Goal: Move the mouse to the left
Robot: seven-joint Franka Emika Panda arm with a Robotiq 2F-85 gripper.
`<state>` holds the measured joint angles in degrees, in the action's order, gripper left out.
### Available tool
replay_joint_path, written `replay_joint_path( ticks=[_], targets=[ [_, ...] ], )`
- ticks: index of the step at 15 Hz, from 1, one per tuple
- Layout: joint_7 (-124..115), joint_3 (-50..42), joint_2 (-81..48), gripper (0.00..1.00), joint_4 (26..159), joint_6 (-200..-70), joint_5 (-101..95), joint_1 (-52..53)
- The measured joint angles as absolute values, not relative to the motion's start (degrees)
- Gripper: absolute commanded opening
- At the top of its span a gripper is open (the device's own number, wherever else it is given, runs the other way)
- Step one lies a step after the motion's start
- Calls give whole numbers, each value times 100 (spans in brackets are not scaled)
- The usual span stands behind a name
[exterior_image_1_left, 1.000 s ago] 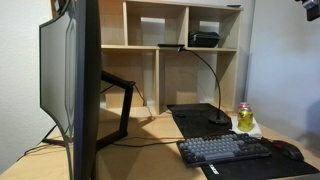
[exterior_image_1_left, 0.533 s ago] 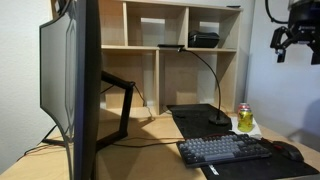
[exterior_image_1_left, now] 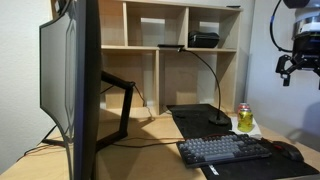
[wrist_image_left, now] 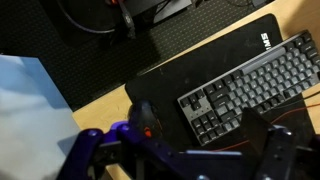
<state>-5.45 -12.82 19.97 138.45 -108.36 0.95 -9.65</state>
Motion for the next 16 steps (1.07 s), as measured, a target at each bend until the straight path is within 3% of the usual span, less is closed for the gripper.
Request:
replay_joint_path(
  ticks=[3,11,16],
  targets=[
    [-548,-1229,1948,100,13879,-11055,-17,-965],
    [-162,-1297,218,100,14131,-13882,-402,-1027],
    [-150,-1302,-353,100,14001,-14173,-129,-1056]
  ],
)
